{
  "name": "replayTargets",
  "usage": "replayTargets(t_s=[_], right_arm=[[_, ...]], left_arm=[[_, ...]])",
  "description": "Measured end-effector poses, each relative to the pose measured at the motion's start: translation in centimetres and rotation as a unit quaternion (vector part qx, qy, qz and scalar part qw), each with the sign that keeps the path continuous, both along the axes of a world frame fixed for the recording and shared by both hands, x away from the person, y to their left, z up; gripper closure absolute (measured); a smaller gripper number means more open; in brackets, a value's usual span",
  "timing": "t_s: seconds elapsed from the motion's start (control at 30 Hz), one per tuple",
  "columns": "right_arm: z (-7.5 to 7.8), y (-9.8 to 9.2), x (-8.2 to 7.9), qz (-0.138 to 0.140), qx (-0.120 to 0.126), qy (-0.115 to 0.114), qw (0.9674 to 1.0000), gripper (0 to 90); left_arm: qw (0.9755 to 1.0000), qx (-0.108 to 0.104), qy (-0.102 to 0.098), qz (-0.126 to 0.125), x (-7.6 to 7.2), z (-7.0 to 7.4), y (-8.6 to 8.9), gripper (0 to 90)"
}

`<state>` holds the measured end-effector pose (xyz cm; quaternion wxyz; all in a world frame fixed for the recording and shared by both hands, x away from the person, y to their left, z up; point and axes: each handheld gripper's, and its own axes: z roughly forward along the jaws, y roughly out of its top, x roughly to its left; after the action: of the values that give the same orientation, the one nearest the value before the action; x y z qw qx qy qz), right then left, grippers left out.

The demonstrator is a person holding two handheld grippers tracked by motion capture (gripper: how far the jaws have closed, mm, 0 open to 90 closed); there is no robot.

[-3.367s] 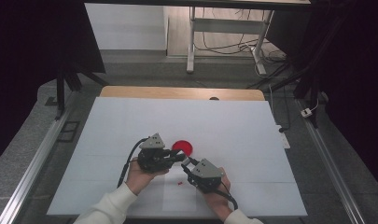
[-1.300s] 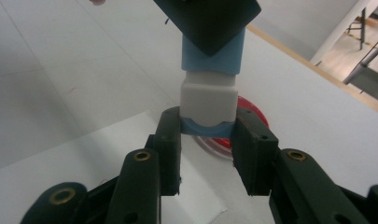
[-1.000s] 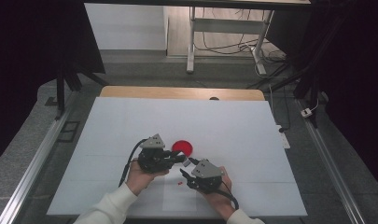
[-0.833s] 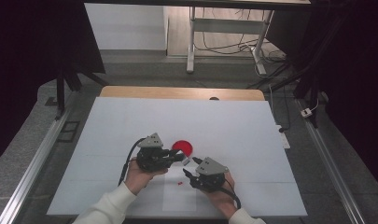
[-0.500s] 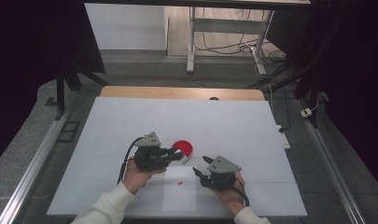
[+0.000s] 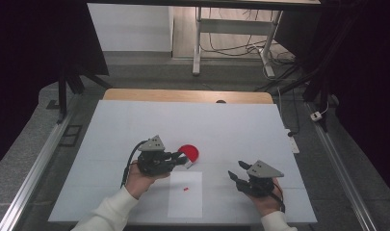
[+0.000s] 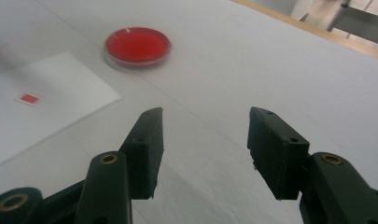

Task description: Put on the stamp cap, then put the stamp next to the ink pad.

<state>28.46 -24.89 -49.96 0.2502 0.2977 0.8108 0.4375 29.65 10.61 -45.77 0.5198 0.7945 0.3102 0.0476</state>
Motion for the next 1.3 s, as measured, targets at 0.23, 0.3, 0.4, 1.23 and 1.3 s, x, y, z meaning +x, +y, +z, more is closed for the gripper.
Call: replayTargets(t_s=[0.23,0.3,0.4,1.23,1.3], right_arm=[[0.1,-2.6,-0.1,-0.026,-0.008,-0.007,0.9996,45.9],[0.0,-3.3,0.0,-0.029,-0.008,-0.006,0.9995,45.9],[0.0,-3.9,0.1,-0.034,-0.005,-0.005,0.9994,45.9],[-0.2,-4.3,0.4,-0.041,-0.015,-0.002,0.9991,46.1],[-0.2,-4.3,0.4,-0.038,-0.017,-0.003,0.9991,46.1]], left_arm=[[0.9998,0.011,-0.011,0.009,0.0,0.2,0.4,75.5],[0.9999,0.010,-0.011,0.009,0.1,0.3,0.5,75.5],[0.9997,0.014,-0.014,0.012,0.2,0.3,0.7,75.5],[0.9978,0.037,-0.025,0.049,1.6,0.0,1.9,75.4],[0.9973,0.042,-0.027,0.053,1.8,0.0,2.0,75.4]])
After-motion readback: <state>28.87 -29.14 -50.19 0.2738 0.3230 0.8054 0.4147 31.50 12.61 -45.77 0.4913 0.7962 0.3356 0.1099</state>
